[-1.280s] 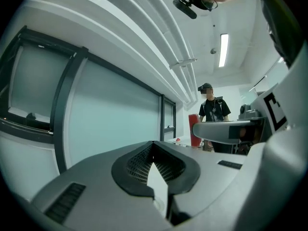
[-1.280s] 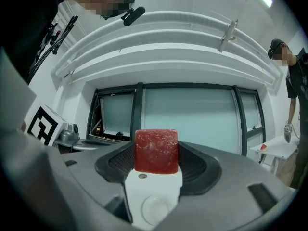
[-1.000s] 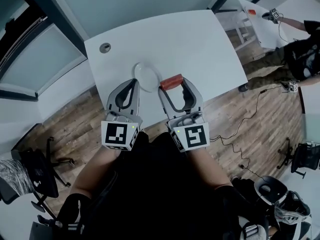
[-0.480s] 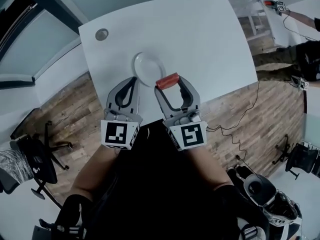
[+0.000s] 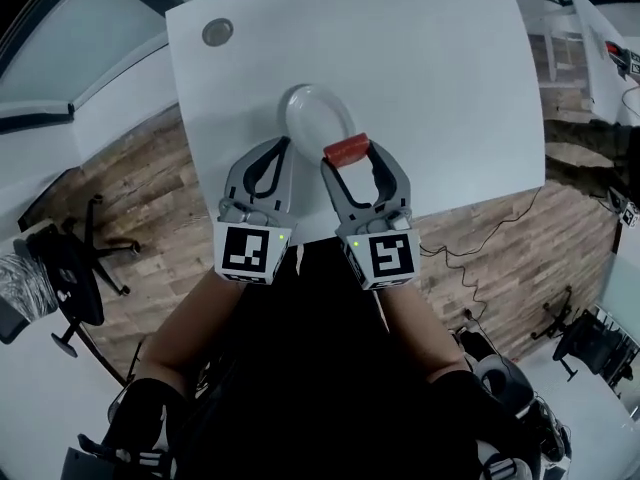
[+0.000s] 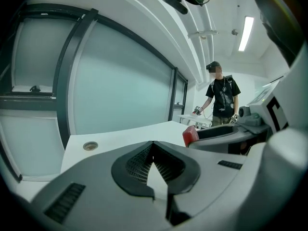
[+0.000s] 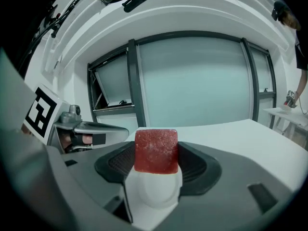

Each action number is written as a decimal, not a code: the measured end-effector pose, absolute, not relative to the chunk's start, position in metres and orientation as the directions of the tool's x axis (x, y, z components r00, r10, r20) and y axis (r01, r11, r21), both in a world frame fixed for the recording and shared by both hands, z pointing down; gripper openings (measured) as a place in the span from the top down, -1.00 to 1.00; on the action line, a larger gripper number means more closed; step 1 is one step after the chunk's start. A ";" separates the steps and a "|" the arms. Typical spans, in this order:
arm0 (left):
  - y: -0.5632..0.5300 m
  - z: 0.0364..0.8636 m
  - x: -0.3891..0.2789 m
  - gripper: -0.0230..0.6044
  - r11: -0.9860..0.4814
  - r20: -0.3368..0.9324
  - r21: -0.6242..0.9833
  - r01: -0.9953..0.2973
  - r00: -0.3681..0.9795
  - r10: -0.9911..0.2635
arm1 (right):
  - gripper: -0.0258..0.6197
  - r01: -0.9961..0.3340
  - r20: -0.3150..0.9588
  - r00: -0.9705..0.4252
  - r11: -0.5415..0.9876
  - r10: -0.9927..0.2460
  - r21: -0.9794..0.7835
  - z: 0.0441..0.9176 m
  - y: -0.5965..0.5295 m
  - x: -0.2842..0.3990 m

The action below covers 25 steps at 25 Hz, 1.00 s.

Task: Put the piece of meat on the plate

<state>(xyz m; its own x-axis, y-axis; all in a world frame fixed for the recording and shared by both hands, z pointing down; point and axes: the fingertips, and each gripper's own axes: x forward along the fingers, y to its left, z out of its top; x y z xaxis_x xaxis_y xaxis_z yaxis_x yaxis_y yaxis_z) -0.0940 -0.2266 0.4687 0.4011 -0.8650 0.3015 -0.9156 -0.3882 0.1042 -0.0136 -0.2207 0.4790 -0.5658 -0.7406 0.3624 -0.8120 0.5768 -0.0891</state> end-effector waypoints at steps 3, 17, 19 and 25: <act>-0.233 0.482 -0.101 0.96 -0.364 0.328 0.107 -0.925 0.379 -0.865 | 0.06 -0.795 0.393 -0.585 0.597 -0.710 -0.106 0.497 -0.226 -0.025; -0.249 0.527 -0.098 0.96 -0.335 0.413 0.159 -0.929 0.371 -0.832 | 0.06 -0.777 0.568 -0.569 0.614 -0.595 -0.135 0.555 -0.237 -0.032; -0.250 0.534 -0.099 0.96 -0.330 0.424 0.165 -0.930 0.369 -0.827 | 0.06 -0.777 0.591 -0.563 0.613 -0.577 -0.142 0.562 -0.237 -0.033; -0.255 0.552 -0.102 0.96 -0.313 0.461 0.191 -0.930 0.367 -0.808 | 0.06 -0.783 0.671 -0.531 0.603 -0.517 -0.155 0.582 -0.244 -0.037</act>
<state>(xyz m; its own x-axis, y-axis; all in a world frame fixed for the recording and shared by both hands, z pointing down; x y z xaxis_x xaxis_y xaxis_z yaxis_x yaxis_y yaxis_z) -0.1015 -0.2554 0.5521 0.3666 -0.8080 0.4613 -0.9303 -0.3128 0.1914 -0.0375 -0.2443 0.5822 -0.5315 -0.5173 0.6708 -0.7825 0.6031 -0.1549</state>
